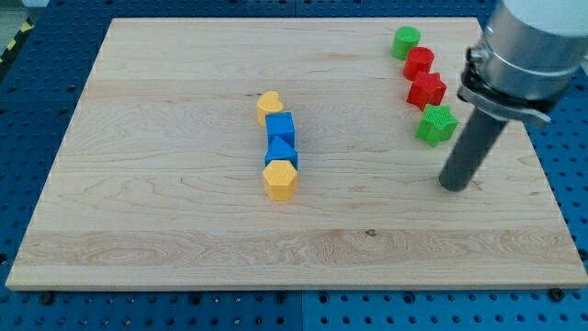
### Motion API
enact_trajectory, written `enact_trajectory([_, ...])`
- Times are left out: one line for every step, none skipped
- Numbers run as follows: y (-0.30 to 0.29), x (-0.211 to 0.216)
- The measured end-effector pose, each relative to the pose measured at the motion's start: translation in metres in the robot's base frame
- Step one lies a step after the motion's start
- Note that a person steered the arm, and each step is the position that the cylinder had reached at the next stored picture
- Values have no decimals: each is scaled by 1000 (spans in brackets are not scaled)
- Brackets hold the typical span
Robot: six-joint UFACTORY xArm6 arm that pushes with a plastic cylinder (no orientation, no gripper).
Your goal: Separate the blue cube and blue triangle
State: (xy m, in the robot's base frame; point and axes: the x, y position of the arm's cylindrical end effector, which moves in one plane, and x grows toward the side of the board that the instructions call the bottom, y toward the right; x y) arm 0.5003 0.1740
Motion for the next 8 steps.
enact_trajectory([-4, -3])
enact_trajectory([-26, -28])
enact_trajectory([-47, -63])
enact_trajectory([-60, -71])
enact_trajectory([-107, -34])
enact_trajectory([-146, -5])
enact_trajectory([-146, -10])
enact_trajectory([-146, -31])
